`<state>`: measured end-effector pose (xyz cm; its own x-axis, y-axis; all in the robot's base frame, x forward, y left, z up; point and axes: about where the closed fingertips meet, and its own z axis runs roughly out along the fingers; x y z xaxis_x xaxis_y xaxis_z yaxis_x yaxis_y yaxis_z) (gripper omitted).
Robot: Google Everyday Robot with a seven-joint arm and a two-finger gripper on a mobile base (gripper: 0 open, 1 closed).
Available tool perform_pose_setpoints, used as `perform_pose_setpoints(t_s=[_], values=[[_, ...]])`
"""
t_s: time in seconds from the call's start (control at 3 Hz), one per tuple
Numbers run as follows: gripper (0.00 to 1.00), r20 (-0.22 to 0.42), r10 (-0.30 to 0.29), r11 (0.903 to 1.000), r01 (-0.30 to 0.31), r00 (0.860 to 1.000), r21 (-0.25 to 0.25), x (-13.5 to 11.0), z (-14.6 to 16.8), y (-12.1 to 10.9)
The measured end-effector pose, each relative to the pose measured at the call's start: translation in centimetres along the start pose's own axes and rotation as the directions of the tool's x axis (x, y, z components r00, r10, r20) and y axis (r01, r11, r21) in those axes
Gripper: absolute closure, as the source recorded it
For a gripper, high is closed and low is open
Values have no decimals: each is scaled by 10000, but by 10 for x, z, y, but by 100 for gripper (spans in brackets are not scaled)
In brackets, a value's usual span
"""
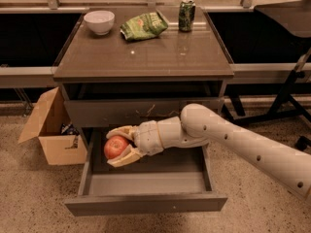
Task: Pick apple from middle drawer and place on counter
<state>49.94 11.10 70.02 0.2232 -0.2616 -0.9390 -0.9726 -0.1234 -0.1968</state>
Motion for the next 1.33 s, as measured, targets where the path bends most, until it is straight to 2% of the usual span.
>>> perform_pose_setpoints(t_s=[0.33,0.67,1.0,1.33], values=[[100,14,-2,10000,2,10000,31,-5,-4,0],[100,133,-25,9995,21,9999,308,-52,-35,0],[100,-176,687,9922,-665,9975,1052,-103,-86,-16],[100,-322,1047,9835,-987,9940,1516,-133,-126,-40]])
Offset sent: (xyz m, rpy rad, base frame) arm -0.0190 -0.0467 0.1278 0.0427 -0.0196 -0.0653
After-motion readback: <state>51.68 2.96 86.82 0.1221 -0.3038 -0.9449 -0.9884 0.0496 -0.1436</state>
